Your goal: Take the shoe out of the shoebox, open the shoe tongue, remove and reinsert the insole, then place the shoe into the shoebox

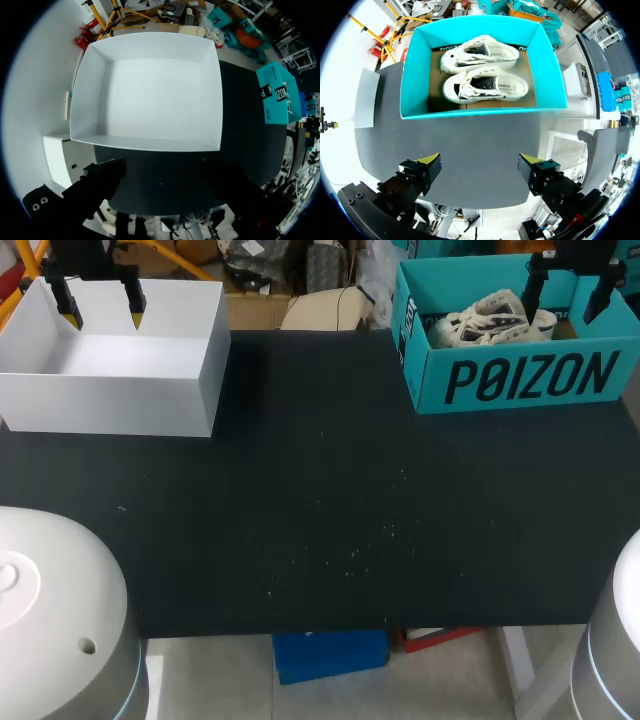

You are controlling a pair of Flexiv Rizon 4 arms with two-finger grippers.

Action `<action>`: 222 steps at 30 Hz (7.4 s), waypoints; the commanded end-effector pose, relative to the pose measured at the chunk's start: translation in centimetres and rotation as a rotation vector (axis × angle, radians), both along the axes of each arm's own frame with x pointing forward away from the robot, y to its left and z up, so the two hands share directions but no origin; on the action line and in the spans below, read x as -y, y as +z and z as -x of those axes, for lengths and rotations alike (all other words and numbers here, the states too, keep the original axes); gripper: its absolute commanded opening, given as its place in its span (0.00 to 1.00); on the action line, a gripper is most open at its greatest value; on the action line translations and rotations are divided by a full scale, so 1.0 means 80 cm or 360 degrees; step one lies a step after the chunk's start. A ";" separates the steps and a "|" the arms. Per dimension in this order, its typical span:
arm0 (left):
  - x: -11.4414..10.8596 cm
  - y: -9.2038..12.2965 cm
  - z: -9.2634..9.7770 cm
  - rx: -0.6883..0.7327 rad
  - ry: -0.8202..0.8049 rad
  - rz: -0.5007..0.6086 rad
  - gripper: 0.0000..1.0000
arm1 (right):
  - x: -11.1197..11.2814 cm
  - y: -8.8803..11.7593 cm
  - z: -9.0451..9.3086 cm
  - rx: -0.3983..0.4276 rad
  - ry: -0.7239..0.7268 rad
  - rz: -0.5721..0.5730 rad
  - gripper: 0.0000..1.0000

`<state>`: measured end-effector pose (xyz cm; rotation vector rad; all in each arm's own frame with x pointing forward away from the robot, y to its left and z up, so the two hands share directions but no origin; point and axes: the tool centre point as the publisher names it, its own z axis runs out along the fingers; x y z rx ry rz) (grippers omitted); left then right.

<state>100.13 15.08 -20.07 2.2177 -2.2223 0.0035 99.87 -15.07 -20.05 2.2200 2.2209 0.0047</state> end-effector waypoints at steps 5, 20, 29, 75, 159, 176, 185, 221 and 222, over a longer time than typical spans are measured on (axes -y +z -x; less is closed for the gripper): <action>0.001 0.001 0.000 -0.0002 0.0002 -0.0003 1.00 | 0.000 0.000 -0.001 -0.0001 0.0000 0.0000 1.00; 0.001 0.001 0.000 -0.0002 0.0002 -0.0003 1.00 | 0.000 0.000 -0.001 -0.0001 0.0000 0.0000 1.00; 0.001 0.001 0.000 -0.0002 0.0002 -0.0003 1.00 | 0.000 0.000 -0.001 -0.0001 0.0000 0.0000 1.00; 0.001 0.001 0.000 -0.0002 0.0002 -0.0003 1.00 | -0.062 0.000 -0.071 -0.0040 0.2565 0.0036 1.00; 0.001 0.001 0.000 -0.0002 0.0002 -0.0003 1.00 | 0.055 -0.260 -0.241 -0.0144 0.2546 -0.0065 0.26; 0.001 0.001 0.000 -0.0002 0.0002 -0.0003 1.00 | 0.075 -0.227 -0.240 -0.0151 0.2510 0.0009 0.35; 0.001 0.001 0.000 -0.0002 0.0002 -0.0003 1.00 | 0.093 -0.178 -0.246 -0.0085 0.2459 0.0131 0.36; 0.001 0.001 0.000 -0.0002 0.0002 -0.0003 1.00 | 0.046 -0.137 -0.207 0.0051 0.2531 0.0272 0.39; 0.001 0.001 0.000 -0.0002 0.0002 -0.0003 1.00 | 0.046 -0.140 -0.207 0.0051 0.2532 0.0272 0.39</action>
